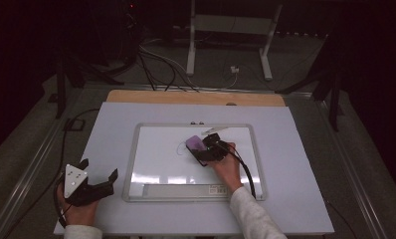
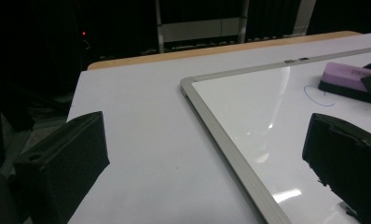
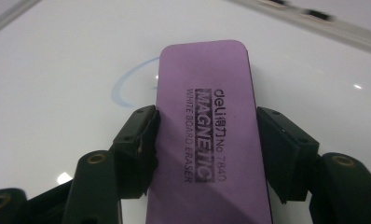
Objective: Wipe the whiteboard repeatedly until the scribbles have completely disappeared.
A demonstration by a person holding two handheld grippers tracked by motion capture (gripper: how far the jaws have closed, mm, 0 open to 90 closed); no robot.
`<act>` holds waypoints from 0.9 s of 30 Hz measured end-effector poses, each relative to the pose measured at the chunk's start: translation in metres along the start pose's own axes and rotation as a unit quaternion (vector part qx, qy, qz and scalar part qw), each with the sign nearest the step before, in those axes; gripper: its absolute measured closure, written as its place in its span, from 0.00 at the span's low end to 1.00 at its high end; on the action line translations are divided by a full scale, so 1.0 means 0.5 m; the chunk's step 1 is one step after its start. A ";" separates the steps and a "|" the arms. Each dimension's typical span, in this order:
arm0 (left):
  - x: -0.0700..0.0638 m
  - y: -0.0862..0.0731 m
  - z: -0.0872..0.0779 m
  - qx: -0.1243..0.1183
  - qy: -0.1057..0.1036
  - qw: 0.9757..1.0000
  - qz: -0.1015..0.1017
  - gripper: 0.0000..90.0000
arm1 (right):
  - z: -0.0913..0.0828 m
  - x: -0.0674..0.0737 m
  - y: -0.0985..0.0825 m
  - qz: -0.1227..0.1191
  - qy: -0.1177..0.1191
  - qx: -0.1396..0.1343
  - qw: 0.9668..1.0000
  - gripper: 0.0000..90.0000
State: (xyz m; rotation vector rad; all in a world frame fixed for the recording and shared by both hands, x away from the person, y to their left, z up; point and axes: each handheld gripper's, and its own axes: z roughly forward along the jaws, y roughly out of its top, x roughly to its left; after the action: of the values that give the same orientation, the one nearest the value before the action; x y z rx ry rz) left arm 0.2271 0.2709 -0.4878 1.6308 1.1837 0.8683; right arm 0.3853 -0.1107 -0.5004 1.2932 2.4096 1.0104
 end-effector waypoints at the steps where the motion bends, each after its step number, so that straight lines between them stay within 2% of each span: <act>1: 0.000 0.000 0.000 0.000 0.000 1.000 0.001 0.01 | -0.001 -0.006 0.000 0.007 -0.007 -0.001 1.000 0.46; 3: 0.000 0.000 0.001 0.001 -0.001 1.000 0.001 0.01 | -0.002 -0.009 -0.001 0.015 -0.012 -0.003 1.000 0.46; 5: -0.001 0.000 0.002 0.002 -0.001 1.000 0.002 0.01 | -0.003 -0.003 -0.003 0.011 -0.013 -0.003 1.000 0.46; 13: -0.002 0.000 0.002 0.003 0.000 1.000 0.002 0.01 | -0.006 0.039 -0.010 -0.027 0.038 0.013 0.999 0.46; 16: -0.002 0.000 0.002 0.003 0.000 1.000 0.003 0.01 | -0.007 0.039 -0.010 -0.031 0.045 0.015 0.998 0.46; 19: -0.001 0.000 0.001 0.002 0.001 1.000 0.001 0.01 | -0.008 0.026 -0.009 -0.024 0.021 0.011 0.999 0.46; 23: -0.002 0.000 0.001 0.002 0.000 1.000 0.002 0.01 | -0.008 -0.007 -0.007 0.016 -0.015 -0.001 1.000 0.46; 25: -0.002 0.000 0.002 0.002 0.000 1.000 0.003 0.01 | -0.008 -0.011 -0.008 0.025 -0.020 -0.004 0.999 0.46; 27: -0.002 -0.001 0.004 0.004 -0.001 1.000 0.003 0.01 | -0.008 -0.003 -0.009 0.017 -0.014 -0.003 1.000 0.46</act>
State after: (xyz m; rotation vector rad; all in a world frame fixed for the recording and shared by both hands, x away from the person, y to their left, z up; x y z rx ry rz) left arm 0.2284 0.2697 -0.4888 1.6426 1.1828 0.8671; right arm 0.3815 -0.1155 -0.5005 1.3426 2.3699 1.0005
